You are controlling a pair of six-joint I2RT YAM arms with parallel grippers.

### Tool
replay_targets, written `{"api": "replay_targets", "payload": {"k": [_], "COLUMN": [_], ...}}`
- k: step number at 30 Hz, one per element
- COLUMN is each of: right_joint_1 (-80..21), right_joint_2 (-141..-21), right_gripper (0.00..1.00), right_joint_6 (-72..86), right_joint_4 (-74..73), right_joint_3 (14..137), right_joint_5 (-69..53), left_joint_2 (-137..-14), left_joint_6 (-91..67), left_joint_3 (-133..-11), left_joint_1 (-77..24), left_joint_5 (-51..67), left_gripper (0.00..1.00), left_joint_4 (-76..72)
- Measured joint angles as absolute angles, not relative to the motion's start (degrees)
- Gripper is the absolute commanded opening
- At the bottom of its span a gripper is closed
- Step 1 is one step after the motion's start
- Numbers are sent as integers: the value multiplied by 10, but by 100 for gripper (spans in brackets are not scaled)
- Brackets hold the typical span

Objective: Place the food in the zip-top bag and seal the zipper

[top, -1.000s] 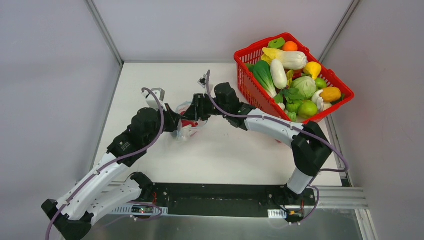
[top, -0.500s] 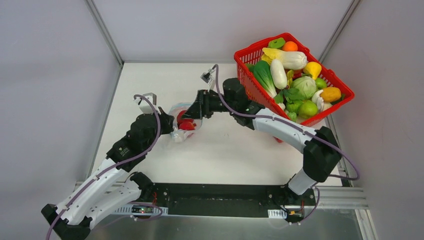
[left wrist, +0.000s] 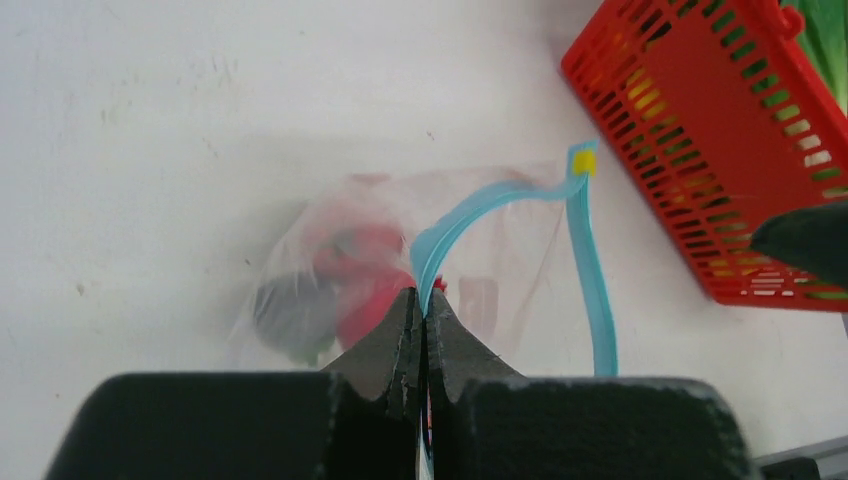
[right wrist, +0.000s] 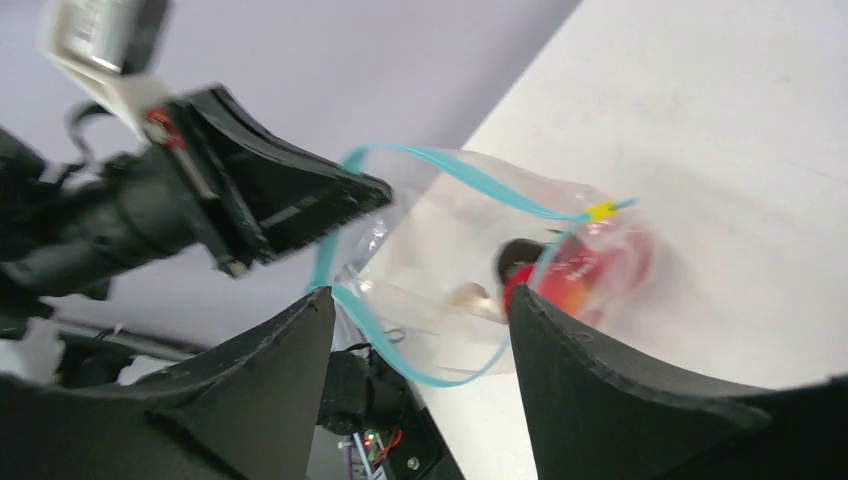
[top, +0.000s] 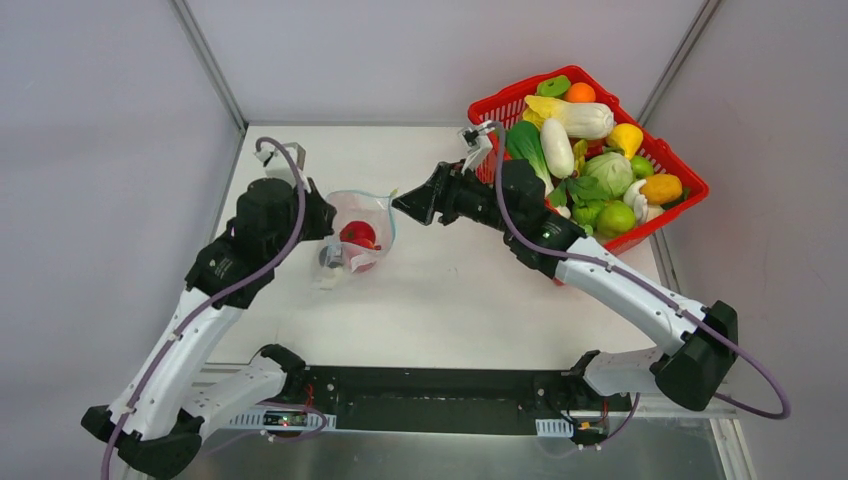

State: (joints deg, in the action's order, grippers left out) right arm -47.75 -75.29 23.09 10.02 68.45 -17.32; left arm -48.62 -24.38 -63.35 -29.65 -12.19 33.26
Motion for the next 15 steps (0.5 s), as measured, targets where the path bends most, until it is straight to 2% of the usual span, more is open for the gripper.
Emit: {"api": "replay_targets", "payload": {"k": [3, 6, 9, 15], "right_joint_1": [-476, -475, -474, -474], "right_joint_2": [-751, -760, -773, -770], "right_gripper": [70, 72, 74, 78], "right_joint_6": [239, 255, 266, 260], "right_joint_4": [81, 60, 48, 33], "right_joint_3": [672, 660, 648, 642], "right_joint_5": [-126, -110, -106, -75], "left_joint_2": [-540, -572, -571, -537], "left_joint_6": [-241, -251, -259, -262], "left_joint_3": [-688, -644, -600, -598], "left_joint_1": [-279, -269, -270, -269], "left_joint_5": [-106, -63, -51, -64], "left_gripper": [0, 0, 0, 0], "left_joint_4": [341, 314, 330, 325]}}
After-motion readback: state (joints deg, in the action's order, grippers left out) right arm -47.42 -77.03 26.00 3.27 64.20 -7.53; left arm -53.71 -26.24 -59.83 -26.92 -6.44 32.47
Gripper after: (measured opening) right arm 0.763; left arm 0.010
